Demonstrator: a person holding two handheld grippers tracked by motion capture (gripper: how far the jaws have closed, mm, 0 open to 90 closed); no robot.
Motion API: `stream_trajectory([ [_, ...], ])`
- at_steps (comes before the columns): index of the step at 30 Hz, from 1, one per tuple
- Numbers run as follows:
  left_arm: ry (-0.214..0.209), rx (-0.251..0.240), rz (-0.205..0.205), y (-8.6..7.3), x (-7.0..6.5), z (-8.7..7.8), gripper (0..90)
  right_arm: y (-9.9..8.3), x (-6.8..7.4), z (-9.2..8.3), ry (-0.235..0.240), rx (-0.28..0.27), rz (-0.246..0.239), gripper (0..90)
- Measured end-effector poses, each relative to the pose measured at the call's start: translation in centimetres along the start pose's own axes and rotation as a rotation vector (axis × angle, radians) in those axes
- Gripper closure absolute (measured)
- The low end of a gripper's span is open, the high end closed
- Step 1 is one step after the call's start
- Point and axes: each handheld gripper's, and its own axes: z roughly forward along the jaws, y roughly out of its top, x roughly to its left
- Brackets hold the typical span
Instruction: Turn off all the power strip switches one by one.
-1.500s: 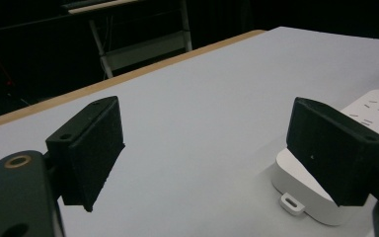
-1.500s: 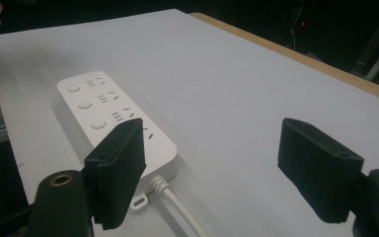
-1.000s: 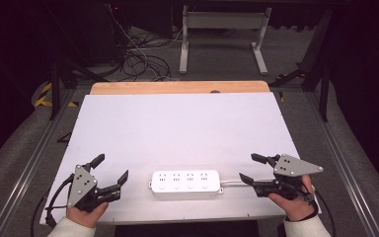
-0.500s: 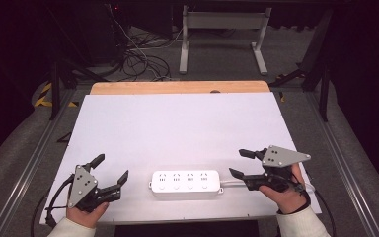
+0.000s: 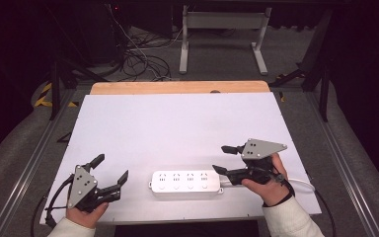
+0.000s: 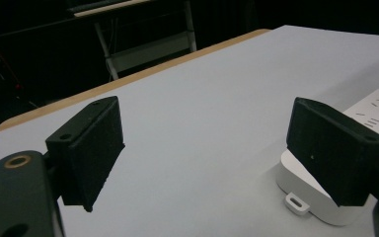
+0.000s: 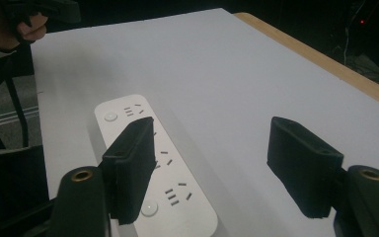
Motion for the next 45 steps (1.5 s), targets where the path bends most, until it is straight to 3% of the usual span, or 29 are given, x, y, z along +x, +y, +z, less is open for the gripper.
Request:
stream_trajectory([
  [5, 0.002, -0.001, -0.001, 0.0, 0.0, 0.0, 15.0, 0.6, 0.3, 1.3, 0.028, 0.013, -0.015, 37.0],
  [11, 0.002, -0.001, 0.001, 0.0, 0.1, 0.0, 14.9, 0.7, 0.6, 2.2, 0.076, 0.064, -0.054, 47.6],
  [14, 0.002, 0.004, 0.002, -0.1, 0.1, 0.1, 15.0, 0.5, 0.3, 2.0, 0.128, 0.076, -0.029, 62.9],
  [17, 0.0, 0.008, 0.004, -0.1, 0.1, 0.1, 15.0, 0.5, 0.4, 1.6, 0.107, 0.054, -0.009, 78.4],
  [19, 0.002, 0.006, 0.003, 0.0, 0.0, 0.1, 14.9, 0.6, 0.5, 1.6, 0.112, 0.081, 0.005, 90.0],
  [23, 0.003, 0.007, 0.004, -0.1, 0.0, 0.1, 14.9, 0.9, 0.5, 1.9, 0.108, 0.169, 0.058, 90.0],
  [28, 0.004, 0.01, 0.007, -0.1, 0.1, 0.1, 15.0, 1.2, 0.7, 2.8, 0.088, 0.263, 0.082, 90.0],
  [36, 0.006, 0.011, 0.002, -0.1, 0.0, 0.1, 15.1, 0.6, 1.2, 5.3, 0.129, 0.409, 0.067, 90.0],
  [45, 0.006, 0.015, 0.004, -0.1, 0.0, 0.2, 15.3, 0.0, 1.7, 6.7, 0.156, 0.507, 0.044, 90.0],
])
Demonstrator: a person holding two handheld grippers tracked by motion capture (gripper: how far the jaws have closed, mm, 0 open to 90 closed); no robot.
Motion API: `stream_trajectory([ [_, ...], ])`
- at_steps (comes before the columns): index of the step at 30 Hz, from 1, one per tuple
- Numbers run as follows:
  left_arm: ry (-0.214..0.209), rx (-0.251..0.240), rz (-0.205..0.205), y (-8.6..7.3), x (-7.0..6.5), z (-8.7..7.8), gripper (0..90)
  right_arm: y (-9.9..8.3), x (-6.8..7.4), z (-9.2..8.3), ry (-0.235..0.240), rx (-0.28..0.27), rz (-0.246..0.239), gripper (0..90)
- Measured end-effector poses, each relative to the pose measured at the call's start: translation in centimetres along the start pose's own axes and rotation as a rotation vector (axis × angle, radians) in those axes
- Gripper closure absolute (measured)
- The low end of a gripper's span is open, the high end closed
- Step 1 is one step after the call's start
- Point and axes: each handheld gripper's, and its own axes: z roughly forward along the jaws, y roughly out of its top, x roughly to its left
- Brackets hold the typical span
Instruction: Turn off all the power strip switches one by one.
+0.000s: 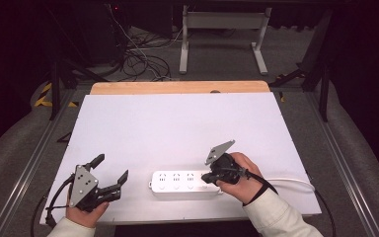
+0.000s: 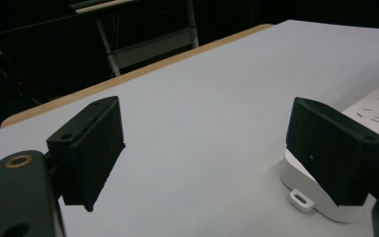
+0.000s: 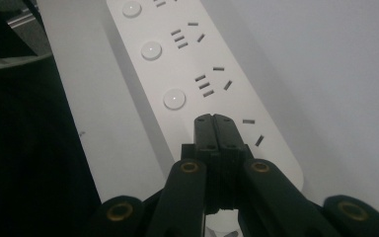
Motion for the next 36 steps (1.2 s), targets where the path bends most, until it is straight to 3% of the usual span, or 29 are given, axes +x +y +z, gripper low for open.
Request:
stream_trajectory([
  [14, -0.004, 0.001, 0.002, 0.0, 0.0, 0.0, 15.3, -0.1, 0.5, 1.4, 0.018, 0.064, -0.01, 90.0],
  [36, -0.003, 0.002, 0.005, 0.0, -0.1, 0.1, 15.2, -0.7, 0.5, 1.8, 0.002, 0.052, 0.005, 90.0],
])
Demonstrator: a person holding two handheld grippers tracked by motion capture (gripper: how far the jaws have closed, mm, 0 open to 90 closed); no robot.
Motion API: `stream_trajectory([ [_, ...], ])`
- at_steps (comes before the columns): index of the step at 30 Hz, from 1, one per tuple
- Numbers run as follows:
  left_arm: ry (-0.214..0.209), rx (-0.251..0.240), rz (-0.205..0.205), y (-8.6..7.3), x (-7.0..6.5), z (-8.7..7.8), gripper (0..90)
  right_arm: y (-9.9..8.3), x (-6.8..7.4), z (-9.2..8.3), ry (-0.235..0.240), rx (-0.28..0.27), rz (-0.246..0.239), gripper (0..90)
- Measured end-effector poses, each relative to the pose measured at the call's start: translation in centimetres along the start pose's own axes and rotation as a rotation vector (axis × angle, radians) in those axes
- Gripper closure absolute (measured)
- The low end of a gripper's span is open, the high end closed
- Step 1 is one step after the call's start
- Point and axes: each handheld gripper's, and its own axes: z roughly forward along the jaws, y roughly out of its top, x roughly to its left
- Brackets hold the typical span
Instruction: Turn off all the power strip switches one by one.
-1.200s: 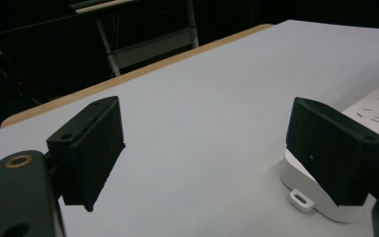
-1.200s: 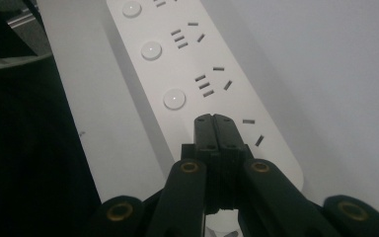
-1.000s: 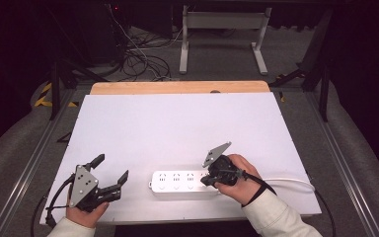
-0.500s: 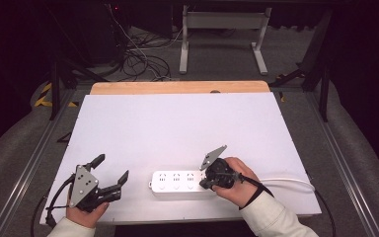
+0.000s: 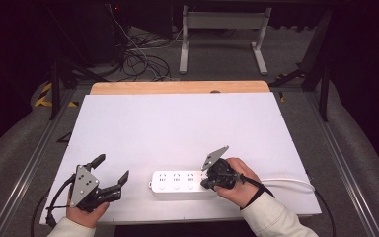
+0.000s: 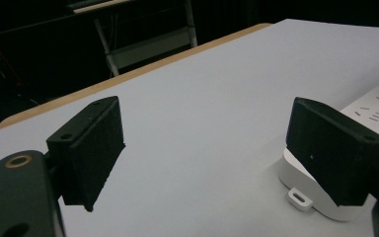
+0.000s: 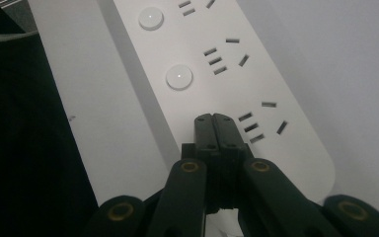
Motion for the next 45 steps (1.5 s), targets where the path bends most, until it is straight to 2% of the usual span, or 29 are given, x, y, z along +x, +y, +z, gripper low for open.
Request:
stream_trajectory([
  [7, 0.001, 0.0, 0.001, 0.0, 0.0, 0.0, 15.3, 0.0, 0.0, 0.0, -0.002, 0.005, 0.0, 90.0],
  [13, 0.001, 0.0, 0.003, 0.0, 0.0, 0.0, 15.2, 0.1, 0.1, 0.3, 0.026, -0.009, 0.0, 90.0],
  [16, 0.003, 0.001, 0.002, 0.0, -0.1, 0.0, 15.2, 0.4, 0.4, 0.5, -0.016, -0.014, -0.017, 90.0],
  [26, -0.001, -0.002, 0.002, 0.0, 0.0, -0.1, 15.2, 0.0, 0.3, 0.5, -0.008, -0.025, 0.011, 90.0],
  [30, 0.0, 0.001, 0.002, 0.0, -0.1, 0.0, 15.2, 0.0, 0.4, 0.5, -0.016, -0.025, 0.006, 90.0],
  [32, 0.002, -0.002, 0.004, 0.0, -0.1, -0.1, 15.1, -0.1, 0.2, 0.4, -0.007, -0.037, 0.02, 90.0],
  [33, 0.004, -0.005, 0.004, 0.0, -0.1, -0.1, 15.1, -0.1, 0.3, 0.4, -0.013, -0.045, 0.002, 90.0],
  [34, 0.002, -0.004, 0.004, 0.0, 0.0, -0.1, 15.1, -0.1, 0.4, 0.1, -0.019, -0.093, -0.027, 90.0],
  [35, 0.002, -0.004, 0.004, 0.0, 0.0, -0.1, 15.1, -0.1, 0.4, 0.1, -0.019, -0.093, -0.027, 90.0],
  [36, 0.003, 0.001, 0.001, 0.0, 0.0, 0.0, 15.1, 0.1, 0.6, -0.5, 0.014, -0.157, -0.012, 90.0],
  [41, 0.004, -0.001, 0.008, 0.0, 0.0, -0.1, 15.1, 0.8, 1.1, -0.4, 0.004, -0.15, -0.043, 90.0],
  [45, 0.002, -0.001, 0.002, 0.0, 0.0, -0.1, 15.1, 1.0, 1.3, -0.1, 0.003, -0.164, -0.047, 90.0],
])
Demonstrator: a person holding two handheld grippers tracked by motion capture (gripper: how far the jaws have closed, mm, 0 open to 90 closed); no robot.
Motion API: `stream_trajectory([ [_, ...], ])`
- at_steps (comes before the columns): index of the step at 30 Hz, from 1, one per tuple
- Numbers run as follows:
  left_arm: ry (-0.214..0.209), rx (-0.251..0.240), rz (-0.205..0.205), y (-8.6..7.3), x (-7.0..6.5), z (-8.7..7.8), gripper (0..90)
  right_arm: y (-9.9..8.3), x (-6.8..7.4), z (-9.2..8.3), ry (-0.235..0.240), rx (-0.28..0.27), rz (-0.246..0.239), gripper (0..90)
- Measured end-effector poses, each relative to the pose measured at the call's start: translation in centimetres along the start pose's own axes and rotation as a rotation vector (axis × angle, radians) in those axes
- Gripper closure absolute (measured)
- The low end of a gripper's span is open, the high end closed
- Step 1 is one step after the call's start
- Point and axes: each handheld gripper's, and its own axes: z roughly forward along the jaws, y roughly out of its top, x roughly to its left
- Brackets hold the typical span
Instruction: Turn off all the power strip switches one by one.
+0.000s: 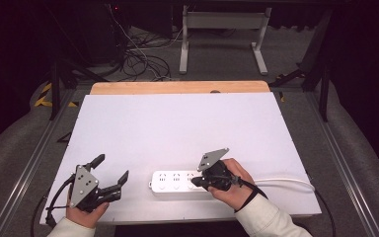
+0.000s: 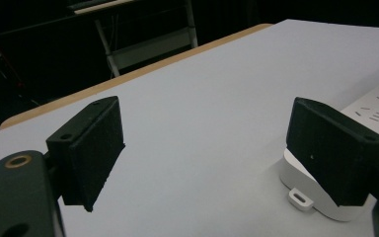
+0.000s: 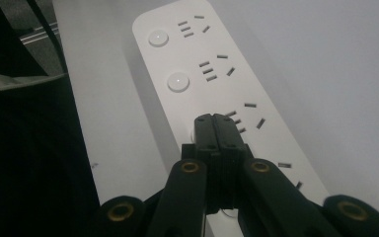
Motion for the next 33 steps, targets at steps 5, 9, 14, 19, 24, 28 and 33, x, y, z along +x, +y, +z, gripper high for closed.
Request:
stream_trajectory([
  [5, 0.0, -0.001, 0.003, 0.0, 0.0, 0.0, 15.1, 0.1, 0.1, 0.7, 0.006, 0.003, -0.005, 90.0],
  [9, -0.002, 0.0, 0.004, 0.0, 0.0, 0.0, 15.1, 0.2, 0.2, 1.4, 0.012, 0.016, -0.013, 90.0],
  [14, -0.001, 0.001, 0.001, 0.0, 0.0, 0.0, 15.2, 0.3, 0.3, 1.8, 0.013, 0.02, -0.016, 90.0],
  [19, -0.001, 0.002, 0.0, 0.0, 0.0, 0.0, 15.1, 0.3, 0.3, 2.1, 0.014, 0.024, -0.022, 90.0],
  [24, 0.001, 0.002, 0.0, 0.0, 0.0, 0.0, 15.2, 0.2, 0.3, 2.2, 0.015, 0.027, -0.019, 90.0],
  [28, 0.0, 0.002, -0.001, 0.0, 0.0, 0.0, 15.2, 0.0, 0.3, 2.2, 0.019, 0.024, -0.013, 90.0],
  [33, 0.0, 0.003, 0.0, 0.0, 0.0, 0.0, 15.1, 0.0, 0.2, 2.3, 0.025, 0.026, -0.008, 90.0],
])
